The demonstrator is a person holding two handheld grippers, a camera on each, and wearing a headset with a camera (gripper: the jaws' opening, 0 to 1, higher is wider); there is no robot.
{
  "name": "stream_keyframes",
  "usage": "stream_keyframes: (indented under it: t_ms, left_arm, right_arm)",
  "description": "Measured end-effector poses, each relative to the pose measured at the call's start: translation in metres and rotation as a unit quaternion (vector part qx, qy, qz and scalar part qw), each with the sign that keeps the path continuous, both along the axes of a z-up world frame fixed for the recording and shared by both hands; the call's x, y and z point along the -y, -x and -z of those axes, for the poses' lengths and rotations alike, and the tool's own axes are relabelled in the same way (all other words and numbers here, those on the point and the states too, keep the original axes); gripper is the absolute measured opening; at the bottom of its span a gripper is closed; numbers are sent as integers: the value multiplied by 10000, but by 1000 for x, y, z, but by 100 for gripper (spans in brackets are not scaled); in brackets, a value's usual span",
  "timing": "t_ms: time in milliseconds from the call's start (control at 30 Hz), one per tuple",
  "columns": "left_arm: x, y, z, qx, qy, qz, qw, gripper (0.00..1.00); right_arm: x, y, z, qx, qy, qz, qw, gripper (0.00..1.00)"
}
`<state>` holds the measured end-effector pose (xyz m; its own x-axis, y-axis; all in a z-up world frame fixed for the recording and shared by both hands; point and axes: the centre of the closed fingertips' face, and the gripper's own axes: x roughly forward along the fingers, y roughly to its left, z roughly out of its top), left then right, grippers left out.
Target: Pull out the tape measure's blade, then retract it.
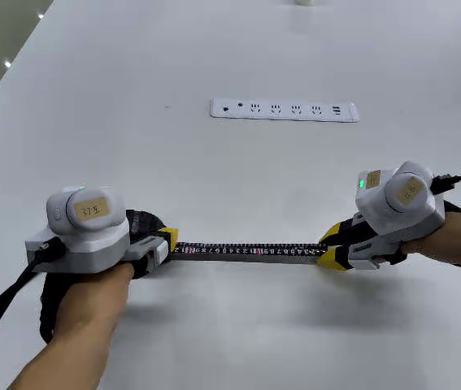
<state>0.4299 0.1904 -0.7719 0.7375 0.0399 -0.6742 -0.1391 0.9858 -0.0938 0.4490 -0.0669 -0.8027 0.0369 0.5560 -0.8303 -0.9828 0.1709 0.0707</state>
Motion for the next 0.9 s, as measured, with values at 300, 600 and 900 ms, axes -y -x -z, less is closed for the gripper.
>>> stream_keyframes:
  t_ms: [300,600,900]
  left_arm:
    - [0,-1,2,-17,-77,31,10000,63]
    - [-1,0,2,-26,-144,61,9999,61]
    - [-1,1,3,-84,-184,113,9997,60]
  right_arm:
    - [0,-1,0,34,-68,75,9999,12]
    - [0,-1,1,122,-26,-13,9999,11]
    - [3,-4,3,139,-14,-36,9999,11]
